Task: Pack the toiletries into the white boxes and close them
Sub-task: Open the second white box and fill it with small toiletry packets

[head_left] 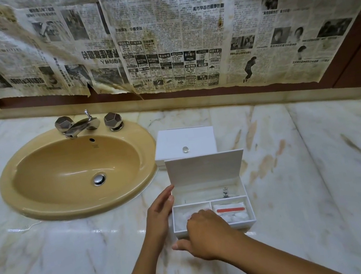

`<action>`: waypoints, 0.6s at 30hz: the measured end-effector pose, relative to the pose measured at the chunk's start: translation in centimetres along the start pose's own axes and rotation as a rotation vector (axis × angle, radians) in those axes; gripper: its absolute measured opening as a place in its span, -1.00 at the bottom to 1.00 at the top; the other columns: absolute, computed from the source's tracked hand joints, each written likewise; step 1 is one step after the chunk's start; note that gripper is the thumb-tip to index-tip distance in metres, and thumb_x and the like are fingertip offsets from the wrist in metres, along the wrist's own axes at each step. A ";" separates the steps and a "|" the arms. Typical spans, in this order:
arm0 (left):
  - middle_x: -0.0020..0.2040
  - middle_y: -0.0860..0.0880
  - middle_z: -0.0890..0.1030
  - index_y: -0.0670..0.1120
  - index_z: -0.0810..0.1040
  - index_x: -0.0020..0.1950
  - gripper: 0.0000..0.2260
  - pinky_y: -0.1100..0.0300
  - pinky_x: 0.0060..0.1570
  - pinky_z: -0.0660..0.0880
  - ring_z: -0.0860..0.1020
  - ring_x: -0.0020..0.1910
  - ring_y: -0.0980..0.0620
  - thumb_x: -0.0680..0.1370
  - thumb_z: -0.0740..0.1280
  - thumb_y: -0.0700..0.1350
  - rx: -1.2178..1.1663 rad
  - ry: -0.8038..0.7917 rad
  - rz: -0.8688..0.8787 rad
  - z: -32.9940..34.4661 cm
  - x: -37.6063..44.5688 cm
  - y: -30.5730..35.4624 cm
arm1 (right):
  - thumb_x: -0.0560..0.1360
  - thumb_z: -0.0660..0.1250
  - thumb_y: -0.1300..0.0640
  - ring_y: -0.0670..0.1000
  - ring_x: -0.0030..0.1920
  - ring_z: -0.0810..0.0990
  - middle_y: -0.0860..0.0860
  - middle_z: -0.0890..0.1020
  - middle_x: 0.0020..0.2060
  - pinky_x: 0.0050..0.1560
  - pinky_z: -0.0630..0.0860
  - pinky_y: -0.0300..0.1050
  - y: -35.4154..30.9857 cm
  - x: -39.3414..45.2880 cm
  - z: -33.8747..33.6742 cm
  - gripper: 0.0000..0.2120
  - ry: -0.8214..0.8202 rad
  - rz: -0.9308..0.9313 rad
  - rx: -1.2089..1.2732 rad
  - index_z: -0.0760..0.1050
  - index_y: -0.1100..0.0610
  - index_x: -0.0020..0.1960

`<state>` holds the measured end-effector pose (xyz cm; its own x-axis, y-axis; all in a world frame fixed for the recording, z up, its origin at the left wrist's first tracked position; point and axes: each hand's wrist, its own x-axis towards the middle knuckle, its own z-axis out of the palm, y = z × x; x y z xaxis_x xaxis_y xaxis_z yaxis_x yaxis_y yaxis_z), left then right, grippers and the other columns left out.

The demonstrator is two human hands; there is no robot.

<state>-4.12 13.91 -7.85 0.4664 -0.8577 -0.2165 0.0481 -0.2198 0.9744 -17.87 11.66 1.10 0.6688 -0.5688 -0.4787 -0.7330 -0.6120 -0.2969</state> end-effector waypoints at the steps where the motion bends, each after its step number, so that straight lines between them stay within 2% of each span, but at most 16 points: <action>1: 0.18 0.21 0.58 0.14 0.56 0.21 -0.76 0.45 0.07 0.45 0.52 0.19 0.28 0.61 0.28 -0.13 -0.012 -0.002 0.000 0.0 0.0 0.1 | 0.54 0.13 -0.29 0.15 0.14 0.50 0.17 0.57 0.13 0.19 0.37 0.01 0.0 -0.2 -0.3 -0.41 0.009 0.002 0.022 0.51 0.23 0.18; 3: 0.16 0.25 0.58 0.14 0.57 0.20 -0.76 0.49 0.03 0.45 0.52 0.17 0.33 0.60 0.28 -0.14 -0.027 0.005 -0.004 0.0 -0.2 0.2 | 0.56 0.13 -0.24 0.16 0.10 0.54 0.17 0.60 0.08 0.12 0.39 0.01 0.1 -0.2 -1.2 -0.47 0.083 -0.008 0.019 0.53 0.21 0.13; 5: 0.14 0.26 0.59 0.13 0.58 0.19 -0.75 0.54 0.01 0.43 0.50 0.15 0.40 0.60 0.29 -0.16 -0.038 0.019 -0.002 0.1 -0.3 0.3 | 0.58 0.14 -0.18 0.16 0.11 0.54 0.14 0.61 0.06 0.12 0.37 0.02 0.4 0.1 -2.3 -0.55 0.227 -0.058 -0.025 0.55 0.17 0.11; 7: 0.13 0.22 0.61 0.10 0.59 0.18 -0.76 0.49 0.02 0.46 0.53 0.15 0.35 0.59 0.30 -0.19 -0.084 0.039 -0.012 0.1 -0.3 0.3 | 0.57 0.21 -0.08 0.14 0.11 0.53 0.10 0.61 0.05 0.15 0.39 0.03 0.9 0.6 -3.1 -0.66 0.437 -0.107 0.011 0.57 0.13 0.13; 9: 0.15 0.15 0.63 0.04 0.60 0.20 -0.76 0.44 0.01 0.49 0.56 0.15 0.28 0.58 0.31 -0.20 -0.114 0.054 -0.014 0.3 -0.4 0.3 | 0.48 0.32 0.04 0.13 0.04 0.56 0.07 0.62 -0.01 0.08 0.49 0.04 1.7 1.3 -4.0 -0.77 0.728 -0.133 0.050 0.60 0.13 0.06; 11: 0.15 0.13 0.63 -0.01 0.59 0.22 -0.75 0.44 -0.04 0.50 0.57 0.11 0.29 0.58 0.32 -0.21 -0.131 0.064 -0.018 0.4 -0.4 0.4 | 0.41 0.40 0.11 0.15 0.08 0.55 0.10 0.61 0.06 0.06 0.49 0.06 2.4 2.0 -5.0 -0.72 0.904 -0.097 0.054 0.58 0.12 0.12; 13: 0.14 0.11 0.64 0.00 0.58 0.23 -0.76 0.37 -0.02 0.52 0.59 0.12 0.21 0.59 0.31 -0.20 -0.138 0.064 -0.037 0.3 -0.3 0.1 | 0.47 0.36 0.11 0.16 0.22 0.48 0.10 0.54 0.22 0.20 0.38 0.11 3.2 2.5 -5.8 -0.61 0.852 -0.043 0.008 0.47 0.10 0.29; 15: 0.15 0.06 0.65 0.01 0.58 0.24 -0.76 0.22 0.05 0.53 0.61 0.14 0.08 0.60 0.28 -0.17 -0.158 0.056 -0.059 0.3 -0.2 0.0 | 0.57 0.23 0.08 0.13 0.28 0.40 0.05 0.49 0.28 0.28 0.25 0.10 4.1 2.8 -6.3 -0.59 0.716 0.019 -0.064 0.35 0.06 0.40; 16: 0.14 0.03 0.65 0.01 0.56 0.25 -0.76 0.16 0.07 0.53 0.62 0.13 0.04 0.61 0.26 -0.15 -0.176 0.059 -0.074 0.3 -0.1 0.0 | 0.59 0.17 0.07 0.11 0.26 0.41 0.02 0.50 0.25 0.27 0.23 0.09 4.3 2.9 -6.4 -0.61 0.679 0.034 -0.097 0.33 0.04 0.41; 18: 0.11 -0.03 0.66 0.00 0.51 0.27 -0.77 0.18 0.01 0.54 0.64 0.08 0.03 0.63 0.22 -0.15 -0.221 0.078 -0.109 0.4 0.0 0.2 | 0.60 0.14 0.10 0.09 0.17 0.45 0.00 0.53 0.16 0.18 0.26 0.04 4.4 2.5 -6.3 -0.70 0.658 0.025 -0.089 0.41 0.03 0.32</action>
<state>-4.51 13.70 -7.69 0.5145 -0.7942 -0.3235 0.2896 -0.1942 0.9372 -18.62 4.12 3.80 0.6087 -0.7830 0.1281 -0.7550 -0.6212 -0.2098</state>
